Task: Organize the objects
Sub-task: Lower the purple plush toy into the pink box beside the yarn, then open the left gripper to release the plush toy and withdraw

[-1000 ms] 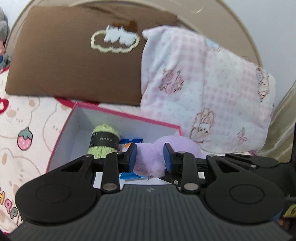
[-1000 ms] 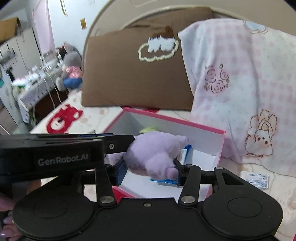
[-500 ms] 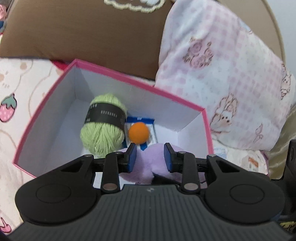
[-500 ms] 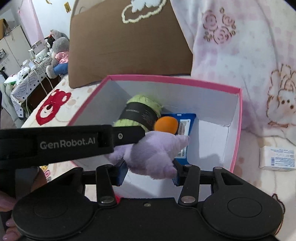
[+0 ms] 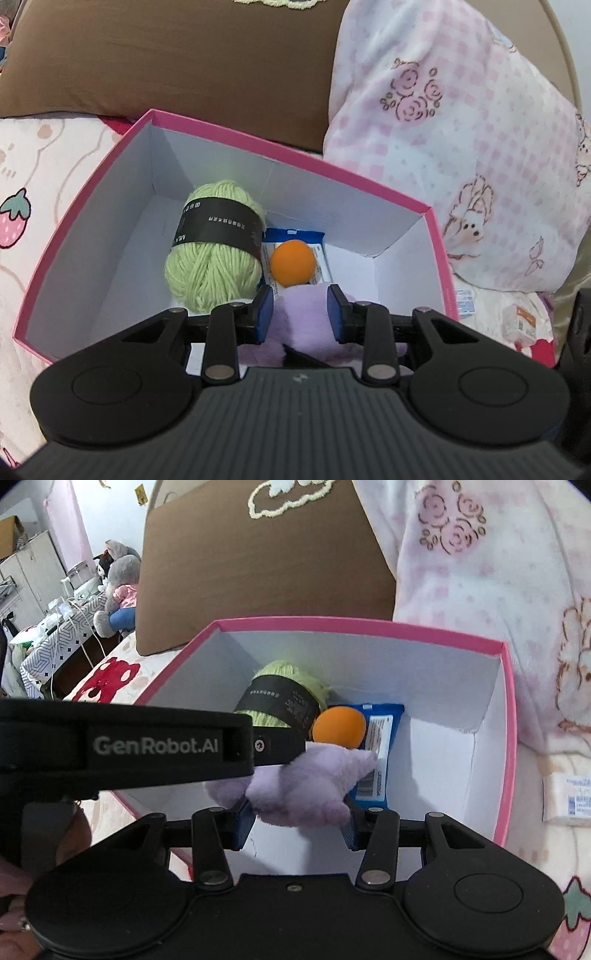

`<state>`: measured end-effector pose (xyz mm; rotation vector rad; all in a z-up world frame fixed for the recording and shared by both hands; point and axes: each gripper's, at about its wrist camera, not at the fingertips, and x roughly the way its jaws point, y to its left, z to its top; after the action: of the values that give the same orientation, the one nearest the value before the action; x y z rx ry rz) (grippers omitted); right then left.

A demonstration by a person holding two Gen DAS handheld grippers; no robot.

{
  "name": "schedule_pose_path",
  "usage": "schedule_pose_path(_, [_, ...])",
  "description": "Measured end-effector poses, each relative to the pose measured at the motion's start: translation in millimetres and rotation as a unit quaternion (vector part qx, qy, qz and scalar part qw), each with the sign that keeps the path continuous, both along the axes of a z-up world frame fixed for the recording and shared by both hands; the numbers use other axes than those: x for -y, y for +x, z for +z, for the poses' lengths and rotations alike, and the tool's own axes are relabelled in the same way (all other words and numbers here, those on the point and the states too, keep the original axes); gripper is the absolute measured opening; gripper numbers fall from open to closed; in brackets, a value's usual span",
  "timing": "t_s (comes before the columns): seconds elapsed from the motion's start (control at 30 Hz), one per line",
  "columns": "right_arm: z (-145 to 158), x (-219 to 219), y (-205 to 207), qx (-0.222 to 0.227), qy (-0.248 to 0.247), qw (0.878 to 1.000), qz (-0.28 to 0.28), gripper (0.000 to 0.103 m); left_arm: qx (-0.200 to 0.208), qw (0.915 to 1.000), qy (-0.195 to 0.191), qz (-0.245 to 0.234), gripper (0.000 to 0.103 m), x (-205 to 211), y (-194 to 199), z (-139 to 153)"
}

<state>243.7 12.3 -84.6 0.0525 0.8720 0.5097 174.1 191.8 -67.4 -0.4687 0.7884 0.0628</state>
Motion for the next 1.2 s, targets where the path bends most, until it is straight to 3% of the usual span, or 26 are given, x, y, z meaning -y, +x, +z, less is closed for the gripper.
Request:
schedule_pose_path(0.3, [-9.4, -8.7, 6.6, -0.005, -0.031, 0.999, -0.011, 0.050, -0.020, 0.9998, -0.005, 0.000, 0.029, 0.5, 5.0, -7.7])
schedule_pose_path(0.43, [-6.1, -0.2, 10.5, -0.026, -0.011, 1.000, -0.001, 0.056, -0.018, 0.9998, 0.011, -0.003, 0.029, 4.0, 3.4, -6.1])
schedule_pose_path(0.57, [-3.9, 10.1, 11.3, -0.036, 0.002, 0.999, 0.008, 0.058, -0.046, 0.9987, 0.023, 0.003, 0.029, 4.2, 7.2, -14.7])
schedule_pose_path(0.6, [-3.0, 10.8, 9.5, -0.031, 0.001, 0.999, 0.013, 0.056, -0.055, 0.9982, 0.024, 0.006, 0.029, 3.8, 7.9, -17.5])
schedule_pose_path(0.67, [-1.9, 8.9, 5.7, -0.015, -0.017, 1.000, 0.022, 0.043, -0.055, 0.9983, 0.018, 0.008, 0.028, 2.5, 6.9, -18.6])
schedule_pose_path(0.73, [-5.1, 9.7, 8.1, -0.027, -0.025, 0.999, 0.015, 0.038, -0.056, 0.9984, 0.009, 0.007, 0.029, 1.1, 6.1, -19.0])
schedule_pose_path(0.87, [-5.8, 8.3, 9.2, -0.039, -0.018, 0.999, 0.010, 0.038, -0.057, 0.9983, -0.008, 0.011, 0.028, -0.9, 4.8, -22.3])
schedule_pose_path(1.0, [-8.9, 9.0, 10.4, -0.088, 0.010, 0.996, 0.009, 0.037, -0.059, 0.9981, -0.014, 0.004, 0.029, -0.4, 5.2, -24.3])
schedule_pose_path(1.2, [-6.6, 7.0, 6.4, -0.068, -0.015, 0.998, -0.003, 0.037, -0.059, 0.9982, -0.012, 0.009, 0.029, -1.9, 3.4, -23.7])
